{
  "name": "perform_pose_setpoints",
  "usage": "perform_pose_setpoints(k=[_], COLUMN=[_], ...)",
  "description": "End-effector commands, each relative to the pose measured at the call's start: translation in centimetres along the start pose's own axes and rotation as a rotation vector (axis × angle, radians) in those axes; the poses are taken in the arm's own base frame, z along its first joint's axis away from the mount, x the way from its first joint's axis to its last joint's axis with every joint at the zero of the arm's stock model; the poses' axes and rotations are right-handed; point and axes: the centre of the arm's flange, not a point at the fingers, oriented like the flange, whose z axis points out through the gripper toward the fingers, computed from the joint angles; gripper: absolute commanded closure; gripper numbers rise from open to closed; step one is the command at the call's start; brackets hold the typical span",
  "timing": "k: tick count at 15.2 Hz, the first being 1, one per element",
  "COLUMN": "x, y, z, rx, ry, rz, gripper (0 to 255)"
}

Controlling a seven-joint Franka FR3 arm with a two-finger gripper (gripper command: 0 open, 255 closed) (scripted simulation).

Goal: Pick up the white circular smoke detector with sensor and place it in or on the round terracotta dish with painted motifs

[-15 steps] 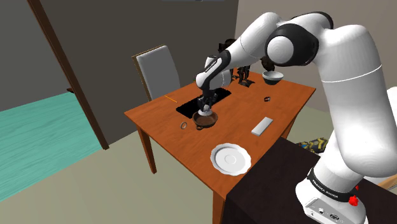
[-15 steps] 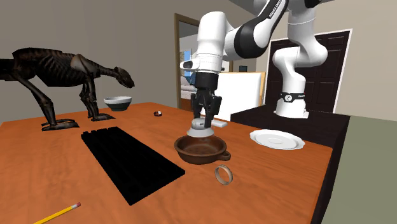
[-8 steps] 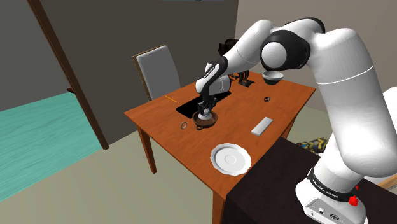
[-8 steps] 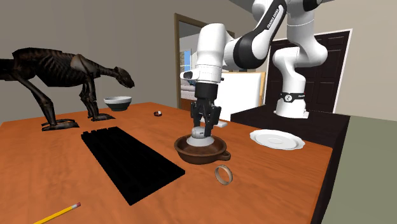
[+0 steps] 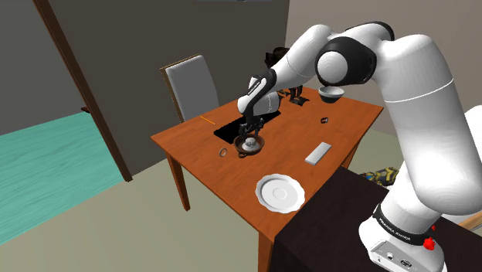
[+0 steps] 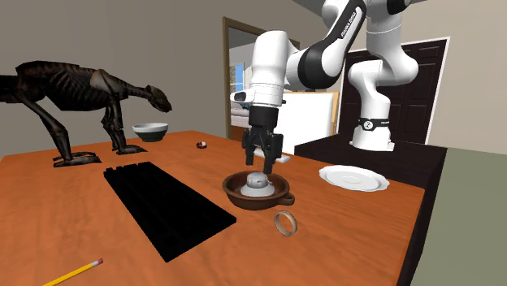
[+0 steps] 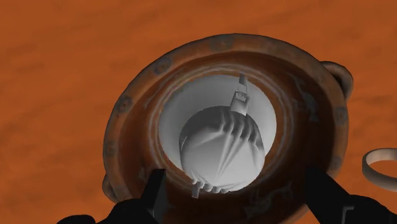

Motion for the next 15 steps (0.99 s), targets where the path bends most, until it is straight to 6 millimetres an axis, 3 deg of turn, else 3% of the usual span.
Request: perform_pose_setpoints(k=[1, 4, 8, 15], x=[0.0, 0.0, 0.0, 0.0], y=[0.0, 0.0, 0.0, 0.0], z=[0.0, 0.0, -5.0, -5.0], rx=[0.000, 0.000, 0.000, 0.000], ry=[0.000, 0.000, 0.000, 0.000], rz=[0.000, 0.000, 0.000, 0.000], gripper=[0, 0, 0, 0])
